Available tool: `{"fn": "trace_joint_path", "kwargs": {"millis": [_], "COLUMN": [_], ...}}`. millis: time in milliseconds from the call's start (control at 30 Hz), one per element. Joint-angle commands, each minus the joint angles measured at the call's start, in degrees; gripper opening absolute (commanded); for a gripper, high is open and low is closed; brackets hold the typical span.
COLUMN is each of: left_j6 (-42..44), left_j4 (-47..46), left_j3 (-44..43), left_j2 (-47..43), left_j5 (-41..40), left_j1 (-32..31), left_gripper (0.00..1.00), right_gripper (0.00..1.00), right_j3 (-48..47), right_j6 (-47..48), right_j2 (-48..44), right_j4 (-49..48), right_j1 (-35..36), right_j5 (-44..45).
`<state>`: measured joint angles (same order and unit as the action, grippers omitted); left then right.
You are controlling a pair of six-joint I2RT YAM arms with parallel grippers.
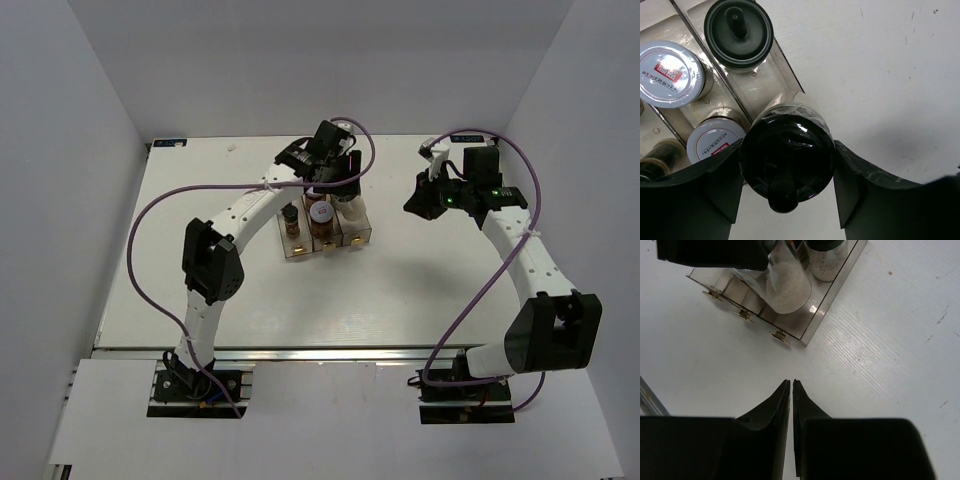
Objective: Organize the condiment bottles
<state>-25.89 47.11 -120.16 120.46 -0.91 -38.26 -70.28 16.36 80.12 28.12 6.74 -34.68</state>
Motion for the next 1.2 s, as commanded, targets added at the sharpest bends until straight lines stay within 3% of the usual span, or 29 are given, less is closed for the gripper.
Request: {"fn": "trace_joint_path", "kwargs": {"millis": [0,867,967,1000,1100,1133,1167], "left_j6": [1.01,6.99,7.26,7.43,7.34,7.34,7.34], "left_j4": [-3.52,-3.52,-3.43,-3.52,-3.34,-3.34,-3.26], "left_j3": [-2.72,-2.1,-1.75,-1.83,-1.83,-1.83,-1.92], "left_j2": [-1.73,6.8,7.41,7.68,8.12,8.12,8.21], "left_j5": [-0.23,-7.09,-7.0,-7.0,-7.09,-7.18,-7.27], "left_j1": [-0.85,-3.05,-3.05,-3.14,-3.14,-3.22,-3.31], "left_gripper": [0.0,0.0,0.08,0.19,0.33,0.44,0.49], "right_gripper": [0.12,0.12,0.13,0.13,0.14,0.15,0.16], "right_j3": [0.58,1.81,1.9,1.9,2.08,2.08,2.16], "right_j6": [-0.72,-0.45,-0.36,-0.36,-0.36,-0.36,-0.36], "right_j2": [-1.54,-0.75,-0.75,-0.75,-0.84,-0.84,-0.93], "right_j4": [-2.37,-2.81,-2.81,-2.81,-2.89,-2.81,-2.89], "right_j1": [-0.5,-0.94,-1.03,-0.94,-1.12,-1.12,-1.12], "right_j5": [-0.22,-0.13,-0.13,-0.22,-0.22,-0.22,-0.22]}}
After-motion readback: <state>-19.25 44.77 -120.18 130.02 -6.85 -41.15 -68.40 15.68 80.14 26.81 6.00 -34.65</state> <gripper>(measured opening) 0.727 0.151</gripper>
